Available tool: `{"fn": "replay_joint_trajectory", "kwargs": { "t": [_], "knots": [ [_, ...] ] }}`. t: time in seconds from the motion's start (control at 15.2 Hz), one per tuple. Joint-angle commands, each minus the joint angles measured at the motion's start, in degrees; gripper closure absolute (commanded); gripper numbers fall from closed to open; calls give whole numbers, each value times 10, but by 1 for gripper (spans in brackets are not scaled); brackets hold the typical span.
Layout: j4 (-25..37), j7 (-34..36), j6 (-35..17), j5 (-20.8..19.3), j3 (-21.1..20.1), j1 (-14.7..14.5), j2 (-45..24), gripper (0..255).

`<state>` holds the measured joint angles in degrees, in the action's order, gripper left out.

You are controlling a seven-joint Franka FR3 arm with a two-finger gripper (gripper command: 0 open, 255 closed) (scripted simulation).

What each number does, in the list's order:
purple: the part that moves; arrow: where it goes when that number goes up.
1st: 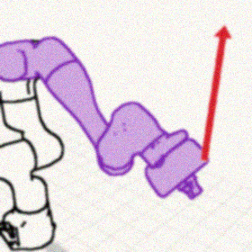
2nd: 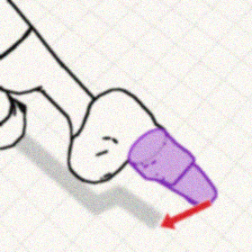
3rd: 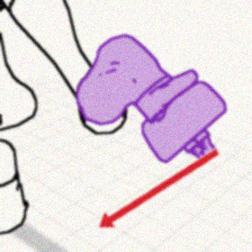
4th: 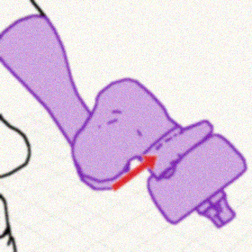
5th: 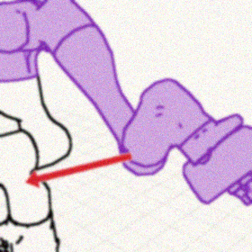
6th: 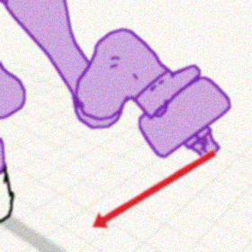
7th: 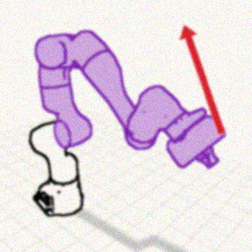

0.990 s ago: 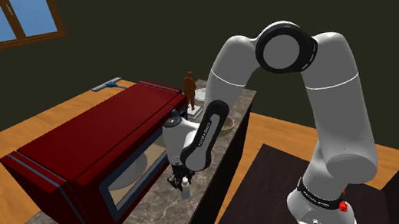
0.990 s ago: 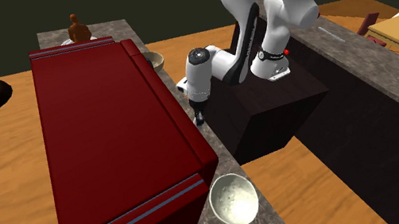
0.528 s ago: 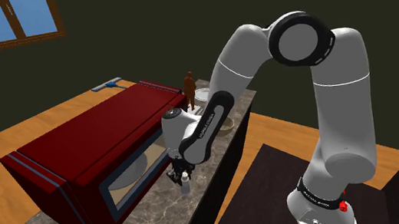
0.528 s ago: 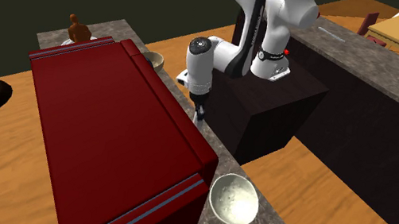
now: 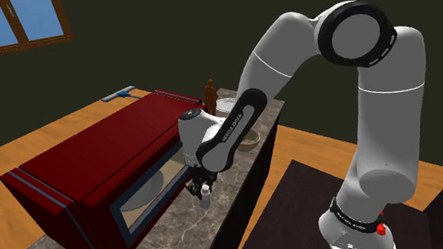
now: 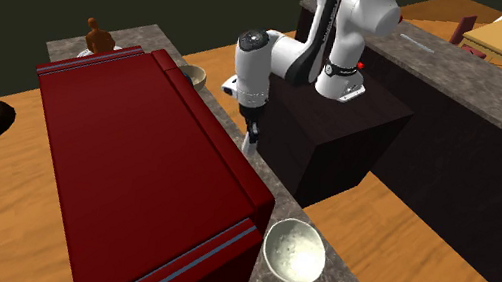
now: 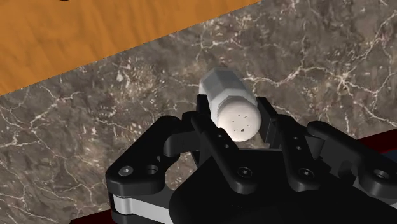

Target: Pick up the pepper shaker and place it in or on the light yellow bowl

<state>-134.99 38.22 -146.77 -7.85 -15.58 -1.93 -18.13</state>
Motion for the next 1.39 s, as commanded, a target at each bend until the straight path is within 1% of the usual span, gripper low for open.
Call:
{"fn": "replay_joint_trajectory", "kwargs": {
  "t": [0.0, 0.86, 1.32],
  "knots": [
    [1, -6, 14, 8, -4, 4, 14, 255],
    [6, -37, 104, 53, -22, 15, 103, 255],
    [93, 67, 137, 33, -53, -46, 45, 255]
  ]
}}
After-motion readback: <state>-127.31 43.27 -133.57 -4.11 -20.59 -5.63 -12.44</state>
